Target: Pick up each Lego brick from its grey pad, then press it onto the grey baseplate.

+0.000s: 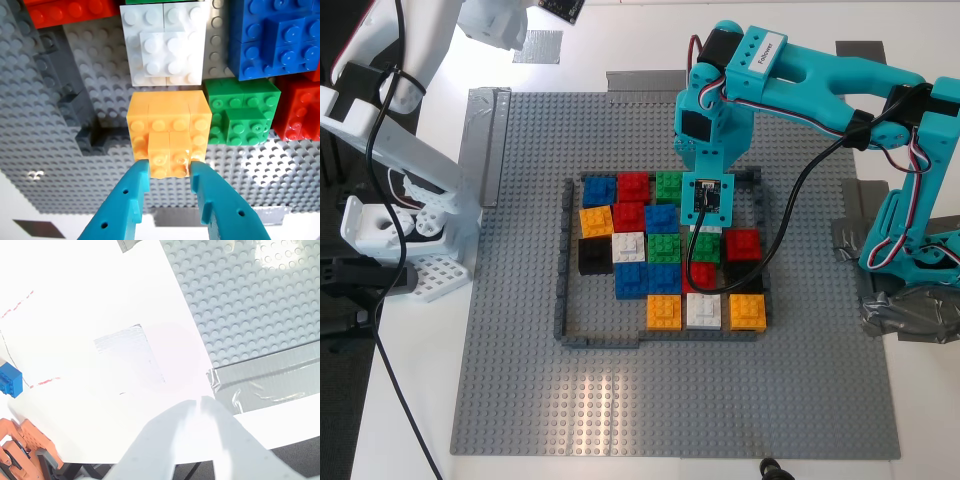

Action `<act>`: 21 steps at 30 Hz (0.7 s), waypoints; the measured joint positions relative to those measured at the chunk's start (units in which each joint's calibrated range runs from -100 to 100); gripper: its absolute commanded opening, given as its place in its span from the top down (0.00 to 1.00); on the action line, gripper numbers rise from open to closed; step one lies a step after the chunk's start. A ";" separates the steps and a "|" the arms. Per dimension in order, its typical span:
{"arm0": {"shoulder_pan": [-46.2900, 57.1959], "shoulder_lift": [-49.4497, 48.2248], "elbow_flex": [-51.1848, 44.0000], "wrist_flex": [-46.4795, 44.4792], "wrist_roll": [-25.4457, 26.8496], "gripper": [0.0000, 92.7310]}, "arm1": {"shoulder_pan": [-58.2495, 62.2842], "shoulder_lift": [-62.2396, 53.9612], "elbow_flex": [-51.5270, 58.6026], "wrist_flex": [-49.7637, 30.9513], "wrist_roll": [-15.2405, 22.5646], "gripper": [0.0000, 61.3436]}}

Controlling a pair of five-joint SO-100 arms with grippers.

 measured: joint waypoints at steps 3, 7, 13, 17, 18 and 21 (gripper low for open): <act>0.00 1.35 0.00 0.00 0.00 1.00 | 0.00 0.00 0.00 0.00 0.00 1.00; 0.00 3.13 0.00 -0.17 0.00 1.00 | 0.00 0.00 0.00 0.00 0.00 1.00; 0.00 3.21 0.00 -0.35 0.00 1.00 | 0.00 0.00 0.48 0.00 0.20 1.00; 0.00 3.21 0.00 -0.96 0.00 1.00 | 0.00 0.00 0.58 0.00 0.39 1.00; 0.00 3.21 0.00 -0.96 0.00 1.00 | 0.00 0.00 0.58 0.00 0.39 1.00; 0.00 3.21 0.00 -1.22 0.00 1.00 | 0.00 0.00 0.58 0.00 0.39 1.00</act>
